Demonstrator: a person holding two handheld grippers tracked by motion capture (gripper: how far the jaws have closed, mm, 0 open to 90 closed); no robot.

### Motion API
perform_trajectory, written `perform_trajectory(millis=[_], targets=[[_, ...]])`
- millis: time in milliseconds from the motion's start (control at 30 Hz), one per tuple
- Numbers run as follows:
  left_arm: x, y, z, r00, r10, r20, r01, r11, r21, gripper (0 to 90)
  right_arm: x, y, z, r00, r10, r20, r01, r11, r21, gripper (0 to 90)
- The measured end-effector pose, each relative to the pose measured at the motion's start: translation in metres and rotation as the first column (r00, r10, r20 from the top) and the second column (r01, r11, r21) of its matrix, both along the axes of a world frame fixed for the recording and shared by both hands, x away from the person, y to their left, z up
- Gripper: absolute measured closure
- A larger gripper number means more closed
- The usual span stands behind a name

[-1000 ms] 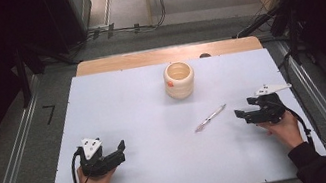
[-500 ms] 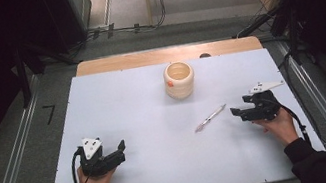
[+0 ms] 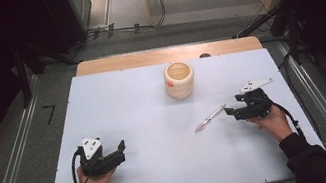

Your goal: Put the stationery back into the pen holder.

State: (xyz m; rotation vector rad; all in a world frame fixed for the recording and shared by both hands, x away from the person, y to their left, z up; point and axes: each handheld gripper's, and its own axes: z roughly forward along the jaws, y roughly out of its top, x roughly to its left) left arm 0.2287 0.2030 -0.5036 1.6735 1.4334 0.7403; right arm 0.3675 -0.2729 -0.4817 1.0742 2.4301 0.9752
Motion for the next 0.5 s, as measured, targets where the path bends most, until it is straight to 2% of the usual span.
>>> perform_trajectory(millis=[200, 367, 500], targets=[[0.0, 0.001, 0.0, 1.0, 0.0, -0.001, 0.0, 1.0, -0.001, 14.9, 0.003, 0.005, -0.006, 0.9994, 0.034, 0.003, -0.034, 0.9993, -0.016, 29.7], [0.001, 0.0, 0.0, 1.0, -0.001, -0.001, 0.001, 1.0, 0.0, 14.9, 0.003, 0.01, -0.008, 0.9964, 0.072, 0.045, -0.071, 0.9974, -0.009, 31.6], [0.001, 0.0, -0.001, 1.0, -0.003, -0.003, 0.003, 1.0, 0.001, 14.9, 0.005, 0.015, -0.007, 0.9947, 0.091, 0.049, -0.09, 0.9957, -0.022, 31.7]])
